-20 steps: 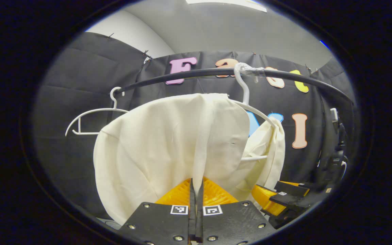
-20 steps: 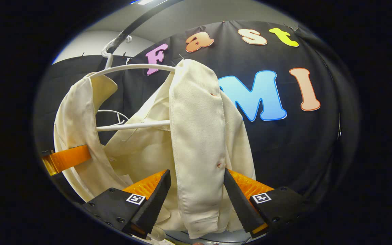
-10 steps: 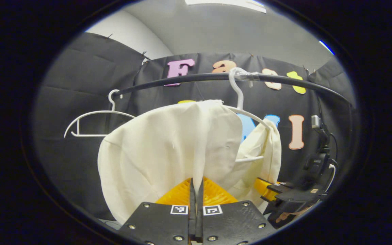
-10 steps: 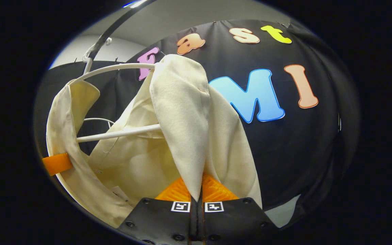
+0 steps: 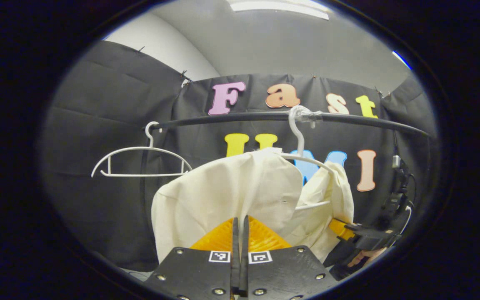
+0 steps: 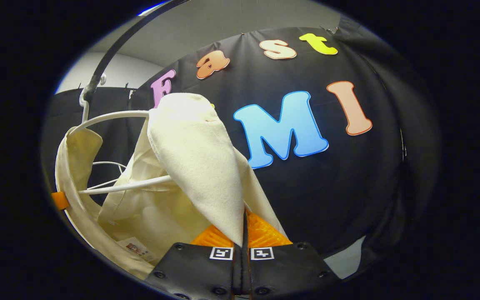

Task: Grasp the clothes on the hanger with both hands and then place them into the laundry hamper below.

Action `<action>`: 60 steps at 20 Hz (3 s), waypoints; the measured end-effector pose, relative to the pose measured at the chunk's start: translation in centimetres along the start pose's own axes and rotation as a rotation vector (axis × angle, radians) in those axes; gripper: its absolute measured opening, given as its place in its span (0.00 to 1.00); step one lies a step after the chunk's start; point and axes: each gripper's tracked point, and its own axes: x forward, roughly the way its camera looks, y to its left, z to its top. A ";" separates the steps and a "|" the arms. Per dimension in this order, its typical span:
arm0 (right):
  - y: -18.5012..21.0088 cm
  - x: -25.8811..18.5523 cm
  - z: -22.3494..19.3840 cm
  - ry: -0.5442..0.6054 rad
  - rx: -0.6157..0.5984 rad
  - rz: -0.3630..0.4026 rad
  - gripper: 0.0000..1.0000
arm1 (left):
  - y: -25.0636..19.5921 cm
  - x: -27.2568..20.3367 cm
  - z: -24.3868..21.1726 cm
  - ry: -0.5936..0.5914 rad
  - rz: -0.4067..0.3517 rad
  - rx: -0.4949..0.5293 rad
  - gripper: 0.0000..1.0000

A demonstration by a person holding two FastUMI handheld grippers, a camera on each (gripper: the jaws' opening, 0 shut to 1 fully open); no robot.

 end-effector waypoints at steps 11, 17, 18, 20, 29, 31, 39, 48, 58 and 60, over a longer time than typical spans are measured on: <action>1.1 -1.8 -0.4 -0.006 -0.075 0.056 0.01 | -2.3 2.5 -5.9 0.033 0.301 0.164 0.95; -0.2 -1.7 -0.5 -0.004 -0.103 0.064 0.01 | 0.6 6.8 -6.3 0.038 0.329 0.144 0.95; -0.1 -1.6 -0.4 -0.004 -0.110 0.068 0.01 | 1.0 7.3 -6.4 0.040 0.335 0.140 0.95; 0.2 -1.3 -0.3 -0.004 -0.119 0.076 0.01 | 1.4 8.1 -6.9 0.051 0.346 0.134 0.96; 0.8 -1.5 -0.4 -0.006 -0.126 0.105 0.01 | 2.9 9.0 -6.2 0.048 0.295 0.128 0.23; 0.7 -1.4 -0.7 -0.003 -0.120 0.104 0.01 | 3.4 8.7 -6.1 0.039 0.263 0.084 0.01; 0.0 -0.6 0.0 -0.018 -0.072 0.051 0.01 | 4.9 1.5 0.2 -0.116 0.246 -0.020 0.00; -0.4 -0.1 2.7 -0.075 -0.029 -0.006 0.01 | 9.6 -3.1 5.0 -0.183 0.295 -0.046 0.00; -4.4 -0.4 6.1 -0.134 0.084 -0.171 0.01 | 16.6 -1.8 4.6 -0.136 0.261 -0.184 0.01; -5.1 -0.2 7.4 -0.165 0.122 -0.207 0.00 | 17.3 -1.1 4.6 -0.118 0.216 -0.203 0.01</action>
